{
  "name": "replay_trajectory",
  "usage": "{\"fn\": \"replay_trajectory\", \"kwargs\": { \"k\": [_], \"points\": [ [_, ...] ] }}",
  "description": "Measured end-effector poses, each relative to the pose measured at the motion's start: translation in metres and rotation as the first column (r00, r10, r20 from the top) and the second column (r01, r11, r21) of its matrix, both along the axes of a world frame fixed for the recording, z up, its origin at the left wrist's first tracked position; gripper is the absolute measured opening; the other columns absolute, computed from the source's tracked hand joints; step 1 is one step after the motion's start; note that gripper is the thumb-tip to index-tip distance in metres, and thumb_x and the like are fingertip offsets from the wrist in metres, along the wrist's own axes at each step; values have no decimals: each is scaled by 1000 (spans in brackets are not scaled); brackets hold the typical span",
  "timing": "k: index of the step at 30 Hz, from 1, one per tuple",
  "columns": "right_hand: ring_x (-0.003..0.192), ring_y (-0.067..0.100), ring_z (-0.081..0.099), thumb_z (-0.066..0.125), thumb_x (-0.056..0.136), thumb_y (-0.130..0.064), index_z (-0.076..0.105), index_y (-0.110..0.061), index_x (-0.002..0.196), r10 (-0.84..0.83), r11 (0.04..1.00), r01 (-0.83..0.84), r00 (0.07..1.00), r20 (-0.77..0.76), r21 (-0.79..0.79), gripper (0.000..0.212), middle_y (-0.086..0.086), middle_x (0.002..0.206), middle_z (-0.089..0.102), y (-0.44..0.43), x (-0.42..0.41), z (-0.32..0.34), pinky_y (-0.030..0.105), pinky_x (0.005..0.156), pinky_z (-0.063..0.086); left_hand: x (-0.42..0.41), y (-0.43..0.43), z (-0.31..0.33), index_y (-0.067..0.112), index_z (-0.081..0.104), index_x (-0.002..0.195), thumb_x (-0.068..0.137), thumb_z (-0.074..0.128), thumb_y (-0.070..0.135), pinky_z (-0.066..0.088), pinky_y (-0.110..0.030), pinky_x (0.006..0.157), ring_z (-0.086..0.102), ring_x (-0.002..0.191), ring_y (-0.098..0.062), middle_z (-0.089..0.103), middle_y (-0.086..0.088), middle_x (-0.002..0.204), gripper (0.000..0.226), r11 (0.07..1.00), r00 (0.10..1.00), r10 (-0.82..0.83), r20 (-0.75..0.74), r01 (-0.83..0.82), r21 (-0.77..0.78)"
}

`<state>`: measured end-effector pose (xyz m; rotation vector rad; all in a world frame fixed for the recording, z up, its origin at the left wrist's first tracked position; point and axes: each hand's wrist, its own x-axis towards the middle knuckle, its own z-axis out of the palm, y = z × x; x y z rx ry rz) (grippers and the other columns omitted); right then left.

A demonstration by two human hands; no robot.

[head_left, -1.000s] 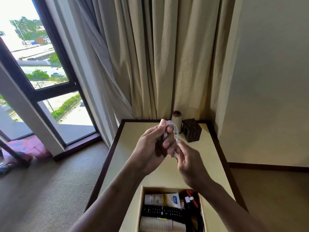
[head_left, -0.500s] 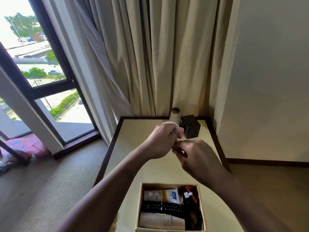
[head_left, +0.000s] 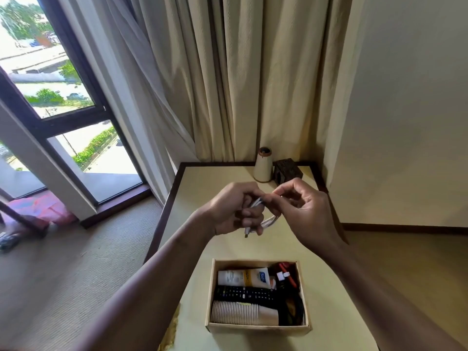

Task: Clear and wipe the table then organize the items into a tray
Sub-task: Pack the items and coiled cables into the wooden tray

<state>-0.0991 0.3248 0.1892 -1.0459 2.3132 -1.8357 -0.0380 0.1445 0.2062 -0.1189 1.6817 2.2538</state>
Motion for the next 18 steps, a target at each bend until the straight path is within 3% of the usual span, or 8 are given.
{"fn": "replay_trajectory", "kwargs": {
  "k": [3,6,9,12,15,18],
  "points": [
    [72,9,72,80,86,-26,72,-12,92,-31,999,31,999,-28,-12,17,-6,77,73,-1,-2,-4,17,65,56,8,10,-13,-9,65,103,106,46,16,55,-45,75,52,57,-26,44,-11,62,31,964,964,256,-75,-260,-53],
    [64,7,70,80,87,-28,75,-11,94,-110,994,111,983,-144,1,19,-8,74,71,-2,-5,-9,18,60,54,16,20,-31,-5,72,102,105,53,9,48,-41,76,57,75,-32,56,-19,75,24,887,872,428,-236,-456,-73],
    [66,5,66,78,88,-31,74,-11,95,-142,984,167,951,-276,68,21,-10,76,67,-3,-8,-14,17,59,53,22,31,-48,-2,74,114,104,54,4,46,-36,72,53,71,-26,54,-15,74,24,830,804,533,-262,-558,-23],
    [72,9,60,74,90,-40,71,-17,93,-153,927,283,885,-440,247,24,-7,85,64,-9,-5,-20,28,58,54,20,44,-61,2,77,110,102,56,1,44,-37,63,49,60,-20,49,-13,71,22,710,697,676,-241,-703,-44],
    [67,6,63,76,90,-37,74,-16,93,-171,928,269,922,-347,259,21,-8,79,68,-13,5,-22,25,59,56,17,53,-64,6,79,104,101,58,0,45,-34,58,48,60,-23,52,-11,65,22,616,619,744,-251,-781,-99],
    [74,-1,71,80,87,-28,79,-18,106,-142,962,141,990,-12,234,21,-10,84,75,-11,12,-22,16,69,59,18,50,-66,7,80,102,100,57,-1,48,-36,59,48,62,-24,54,-13,66,25,598,604,771,-203,-796,-98]
  ]
}}
